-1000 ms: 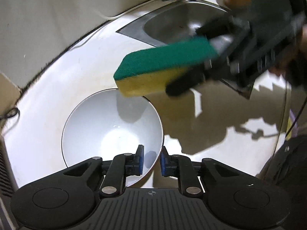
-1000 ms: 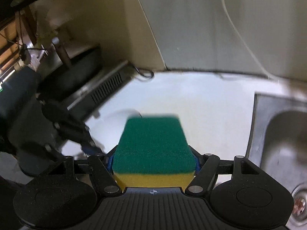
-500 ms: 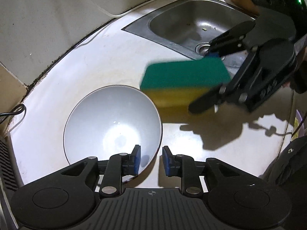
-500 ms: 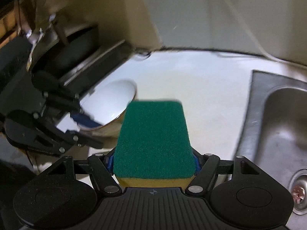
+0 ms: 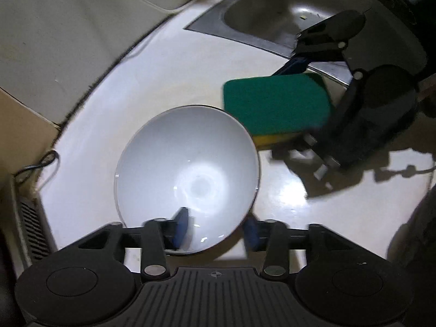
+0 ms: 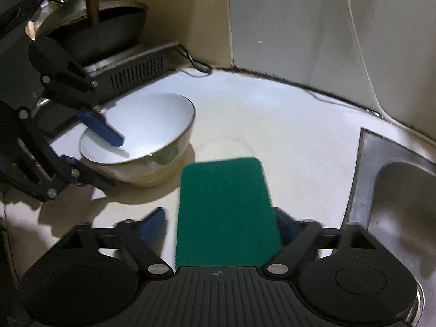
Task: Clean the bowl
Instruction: 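Scrub the bowl's outer wall with the sponge while the left tool holds the rim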
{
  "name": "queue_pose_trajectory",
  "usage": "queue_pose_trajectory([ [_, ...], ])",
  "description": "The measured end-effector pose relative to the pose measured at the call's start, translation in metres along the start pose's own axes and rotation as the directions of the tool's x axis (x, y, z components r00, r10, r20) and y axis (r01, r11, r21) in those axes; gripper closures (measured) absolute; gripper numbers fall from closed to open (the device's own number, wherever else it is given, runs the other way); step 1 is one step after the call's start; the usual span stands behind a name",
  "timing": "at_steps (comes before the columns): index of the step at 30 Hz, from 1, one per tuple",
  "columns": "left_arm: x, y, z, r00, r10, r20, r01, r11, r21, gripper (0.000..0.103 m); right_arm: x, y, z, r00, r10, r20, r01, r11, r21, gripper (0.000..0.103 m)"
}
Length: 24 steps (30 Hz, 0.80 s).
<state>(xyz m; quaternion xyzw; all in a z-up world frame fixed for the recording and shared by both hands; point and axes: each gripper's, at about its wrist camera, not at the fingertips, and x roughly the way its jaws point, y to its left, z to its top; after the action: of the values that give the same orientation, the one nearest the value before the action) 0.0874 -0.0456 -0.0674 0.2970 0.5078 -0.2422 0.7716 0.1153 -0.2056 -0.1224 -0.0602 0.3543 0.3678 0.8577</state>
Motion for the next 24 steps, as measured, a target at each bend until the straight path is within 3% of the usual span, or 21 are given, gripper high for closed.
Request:
queue_pose_trajectory([
  [2, 0.001, 0.006, 0.005, 0.999, -0.045, 0.012, 0.045, 0.998, -0.053, 0.078, -0.009, -0.014, -0.003, 0.995, 0.097, 0.022, -0.099, 0.989, 0.109, 0.034],
  [4, -0.001, 0.022, 0.009, 0.990, -0.136, 0.029, 0.139, 0.977, -0.159, 0.079, -0.018, -0.025, -0.011, 0.982, 0.183, 0.054, -0.190, 0.964, 0.184, 0.034],
  [8, -0.003, 0.055, 0.008, 0.958, -0.272, 0.092, 0.287, 0.898, -0.334, 0.079, -0.034, -0.040, -0.020, 0.942, 0.305, 0.137, -0.332, 0.900, 0.283, 0.034],
  [9, -0.003, 0.058, 0.008, 0.954, -0.283, 0.099, 0.300, 0.891, -0.341, 0.079, -0.033, -0.041, -0.018, 0.942, 0.304, 0.143, -0.333, 0.898, 0.287, 0.034],
  [11, -0.003, 0.059, 0.006, 0.950, -0.294, 0.103, 0.311, 0.887, -0.340, 0.079, -0.022, -0.041, -0.008, 0.961, 0.245, 0.131, -0.272, 0.924, 0.270, 0.034],
  [15, -0.003, 0.059, 0.005, 0.944, -0.310, 0.112, 0.329, 0.879, -0.345, 0.079, 0.002, -0.044, 0.007, 0.969, 0.210, 0.131, -0.239, 0.933, 0.271, 0.034],
  [20, 0.004, 0.065, 0.007, 0.943, -0.305, 0.132, 0.332, 0.864, -0.378, 0.076, -0.002, -0.039, 0.003, 0.956, 0.285, 0.070, -0.293, 0.936, 0.196, 0.034],
  [22, 0.008, 0.068, 0.009, 0.941, -0.311, 0.133, 0.338, 0.853, -0.398, 0.075, -0.013, -0.040, -0.007, 0.939, 0.340, 0.057, -0.344, 0.920, 0.185, 0.034],
  [24, 0.013, 0.067, 0.011, 0.940, -0.318, 0.125, 0.341, 0.848, -0.405, 0.075, -0.019, -0.041, -0.013, 0.939, 0.342, 0.044, -0.345, 0.921, 0.184, 0.034],
])
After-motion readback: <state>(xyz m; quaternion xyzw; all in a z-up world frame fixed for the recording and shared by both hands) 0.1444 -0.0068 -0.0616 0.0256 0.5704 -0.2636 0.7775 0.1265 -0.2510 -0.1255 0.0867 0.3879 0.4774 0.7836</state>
